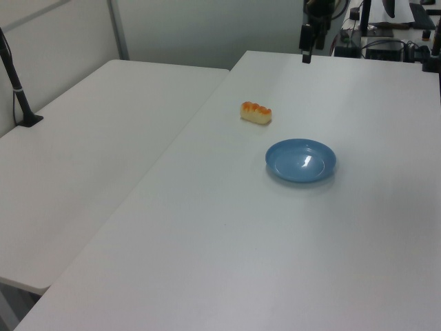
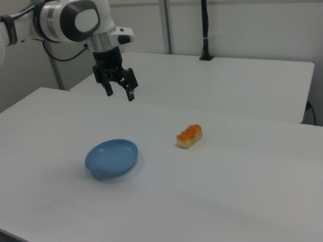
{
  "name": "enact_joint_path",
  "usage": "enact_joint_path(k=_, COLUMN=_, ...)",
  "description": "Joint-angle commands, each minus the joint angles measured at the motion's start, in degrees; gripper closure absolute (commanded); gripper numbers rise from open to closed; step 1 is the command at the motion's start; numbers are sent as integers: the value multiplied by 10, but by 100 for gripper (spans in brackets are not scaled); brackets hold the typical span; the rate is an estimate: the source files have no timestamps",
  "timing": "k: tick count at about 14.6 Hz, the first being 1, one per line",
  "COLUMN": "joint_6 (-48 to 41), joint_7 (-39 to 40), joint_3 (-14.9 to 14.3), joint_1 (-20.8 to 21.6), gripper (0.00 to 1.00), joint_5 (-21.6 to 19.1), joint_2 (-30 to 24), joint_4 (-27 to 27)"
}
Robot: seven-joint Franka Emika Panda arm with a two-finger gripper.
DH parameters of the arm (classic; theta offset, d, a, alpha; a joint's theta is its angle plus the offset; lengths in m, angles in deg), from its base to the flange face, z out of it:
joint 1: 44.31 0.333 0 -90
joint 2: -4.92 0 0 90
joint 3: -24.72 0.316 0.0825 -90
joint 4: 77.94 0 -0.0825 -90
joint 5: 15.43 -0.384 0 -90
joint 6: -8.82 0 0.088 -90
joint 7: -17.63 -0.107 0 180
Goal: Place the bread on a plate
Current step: 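Move the open gripper down over the orange-glazed bread roll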
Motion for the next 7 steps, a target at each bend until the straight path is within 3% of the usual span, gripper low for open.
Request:
enact_joint_path(k=1, joint_6=69, joint_7=2, joint_3=-7, joint_1=-7, gripper=0, joint_5=2, joint_2=32, joint_4=-6)
enact_joint_path(k=7, joint_6=183, joint_7=-63, joint_3=-15, joint_1=-47, gripper=0, joint_5=-4, joint_2=179, joint_4=-79)
